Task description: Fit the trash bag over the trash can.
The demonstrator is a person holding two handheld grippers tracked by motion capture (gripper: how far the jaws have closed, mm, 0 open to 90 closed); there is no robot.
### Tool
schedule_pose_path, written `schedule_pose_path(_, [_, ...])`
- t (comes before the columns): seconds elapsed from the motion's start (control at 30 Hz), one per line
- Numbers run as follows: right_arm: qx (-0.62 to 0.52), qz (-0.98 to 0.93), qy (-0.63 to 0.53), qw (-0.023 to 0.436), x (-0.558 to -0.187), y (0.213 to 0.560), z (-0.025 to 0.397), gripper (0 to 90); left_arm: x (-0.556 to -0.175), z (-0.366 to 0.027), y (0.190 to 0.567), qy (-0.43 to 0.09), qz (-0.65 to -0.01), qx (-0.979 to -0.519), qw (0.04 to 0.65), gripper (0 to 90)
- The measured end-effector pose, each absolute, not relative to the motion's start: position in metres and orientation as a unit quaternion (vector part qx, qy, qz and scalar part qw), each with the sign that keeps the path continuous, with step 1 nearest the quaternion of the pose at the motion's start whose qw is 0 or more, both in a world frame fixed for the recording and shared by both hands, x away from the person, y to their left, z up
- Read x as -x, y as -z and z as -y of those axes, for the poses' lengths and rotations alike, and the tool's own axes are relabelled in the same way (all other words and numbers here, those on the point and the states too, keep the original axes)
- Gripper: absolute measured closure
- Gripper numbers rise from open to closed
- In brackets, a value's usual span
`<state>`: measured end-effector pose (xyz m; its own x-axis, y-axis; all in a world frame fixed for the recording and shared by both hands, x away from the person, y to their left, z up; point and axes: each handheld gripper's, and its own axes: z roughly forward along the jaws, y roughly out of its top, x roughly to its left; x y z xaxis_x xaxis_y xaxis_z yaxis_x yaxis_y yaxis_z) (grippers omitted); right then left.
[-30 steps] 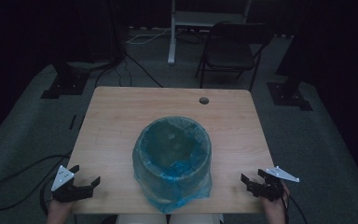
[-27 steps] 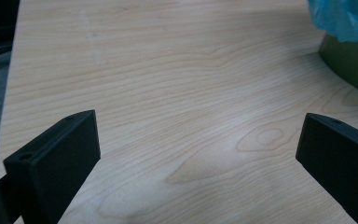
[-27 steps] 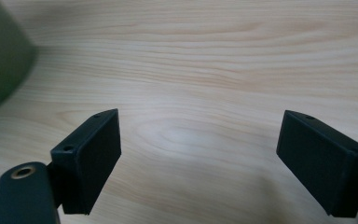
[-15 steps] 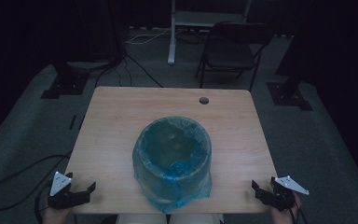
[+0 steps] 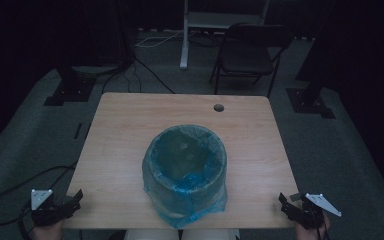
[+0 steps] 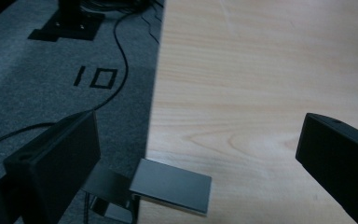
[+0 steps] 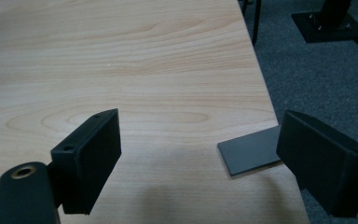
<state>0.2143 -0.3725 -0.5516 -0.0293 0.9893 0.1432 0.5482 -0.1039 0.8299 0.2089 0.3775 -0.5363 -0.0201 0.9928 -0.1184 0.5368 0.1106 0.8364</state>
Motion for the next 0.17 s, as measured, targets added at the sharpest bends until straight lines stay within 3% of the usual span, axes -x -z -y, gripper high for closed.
schedule_pose_path(0.17, [-0.644,-0.585,-0.395,0.296,-0.2112,0.5536,0.3778,13.3,-0.2074,-0.3778,0.5359,-0.32,-0.65,-0.581,0.372,0.2])
